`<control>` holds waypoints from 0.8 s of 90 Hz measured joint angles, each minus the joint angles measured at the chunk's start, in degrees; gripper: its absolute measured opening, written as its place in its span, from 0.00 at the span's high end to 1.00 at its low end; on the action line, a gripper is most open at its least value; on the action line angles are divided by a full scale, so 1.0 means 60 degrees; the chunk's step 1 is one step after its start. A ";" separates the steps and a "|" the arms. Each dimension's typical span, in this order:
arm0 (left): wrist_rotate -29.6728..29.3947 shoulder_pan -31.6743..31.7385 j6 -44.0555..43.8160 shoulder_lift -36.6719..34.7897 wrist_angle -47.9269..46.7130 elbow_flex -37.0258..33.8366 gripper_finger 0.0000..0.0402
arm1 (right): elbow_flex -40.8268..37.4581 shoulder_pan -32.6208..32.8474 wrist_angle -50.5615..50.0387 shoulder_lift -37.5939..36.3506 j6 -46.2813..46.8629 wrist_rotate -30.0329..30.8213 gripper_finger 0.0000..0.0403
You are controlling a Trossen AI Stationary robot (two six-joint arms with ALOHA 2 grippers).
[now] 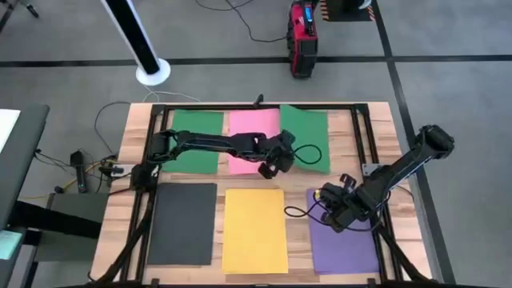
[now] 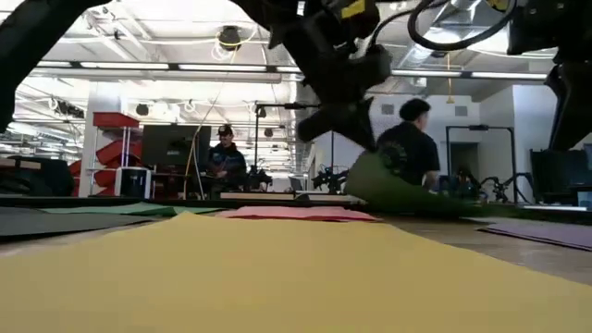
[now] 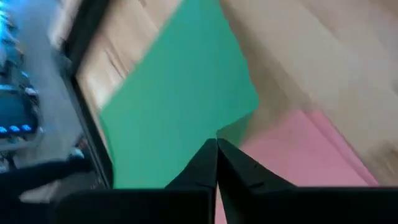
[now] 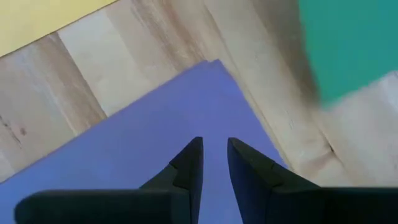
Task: Organize paper
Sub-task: Stack the green paper on the top left green paper
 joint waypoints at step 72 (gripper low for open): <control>0.1553 0.0765 -0.3986 -0.3210 -0.0095 -0.2793 1.00 | -0.0007 0.0003 0.0062 0.0000 -0.0467 0.0044 0.82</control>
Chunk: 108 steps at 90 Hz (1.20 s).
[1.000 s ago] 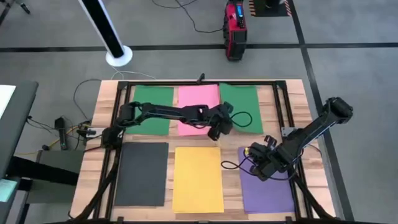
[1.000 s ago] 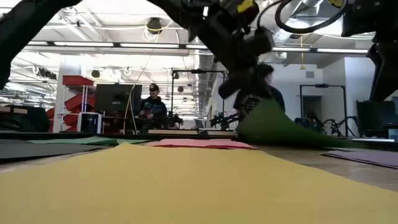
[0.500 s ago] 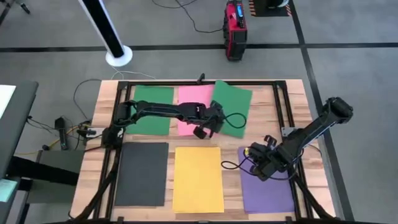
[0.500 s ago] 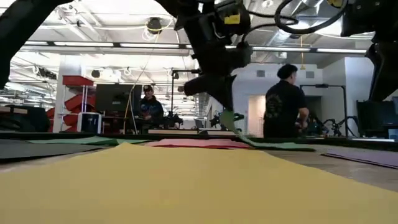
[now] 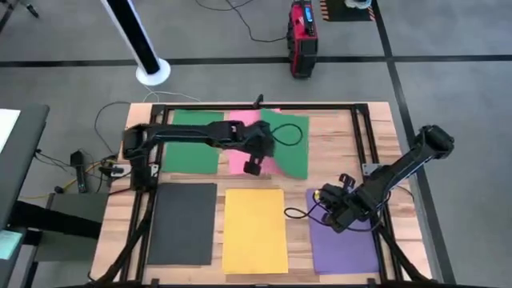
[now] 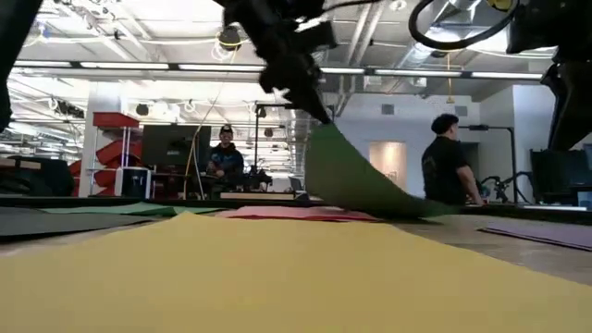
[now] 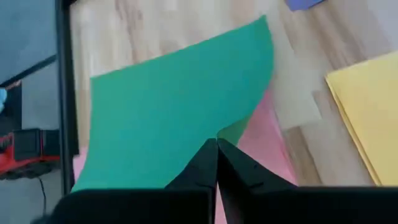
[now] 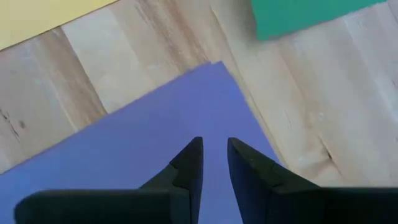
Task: Organize paper
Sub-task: Stack the green paper on the top left green paper
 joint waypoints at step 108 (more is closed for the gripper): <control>-0.1898 0.0575 -0.3801 -0.8061 -0.2330 -0.7010 1.00 | -0.0007 -0.0175 0.0165 0.0004 -0.0181 0.0058 0.82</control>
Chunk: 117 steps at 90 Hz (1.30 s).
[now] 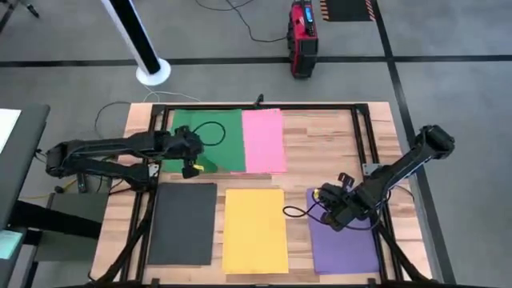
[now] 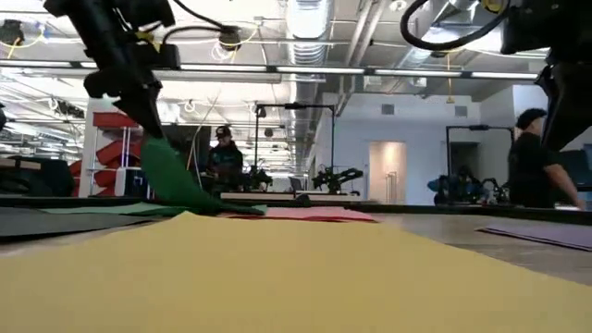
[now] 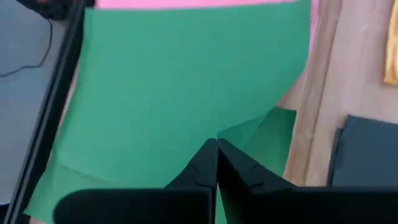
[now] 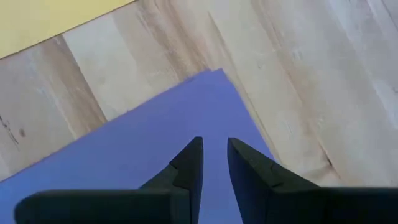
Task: Organize paper
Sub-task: Stack the green paper on the top left green paper
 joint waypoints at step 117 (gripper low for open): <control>-0.0472 -0.0135 -0.5902 -0.2004 -0.3515 0.0084 0.99 | -0.0004 0.0143 0.0502 0.0000 -0.0240 -0.0142 0.82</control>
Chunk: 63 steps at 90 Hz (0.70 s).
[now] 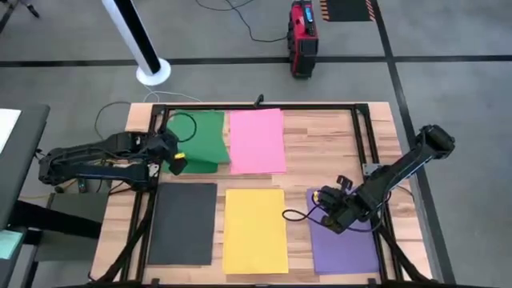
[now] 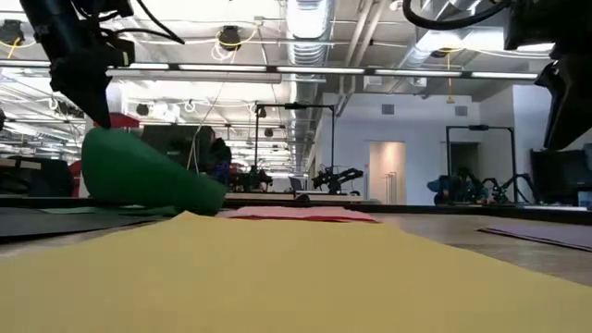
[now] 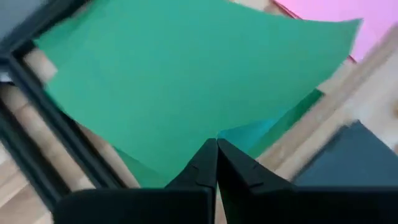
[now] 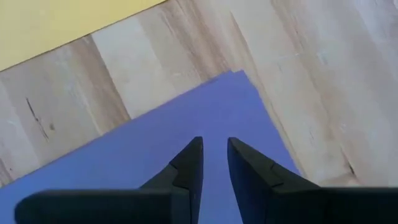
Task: Organize paper
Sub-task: Stack the green paper on the top left green paper
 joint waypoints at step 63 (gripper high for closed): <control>0.2171 -0.0083 0.0378 0.0826 0.2886 0.0007 0.72 | 0.0000 -0.0122 0.0007 0.0000 -0.0258 0.0000 0.84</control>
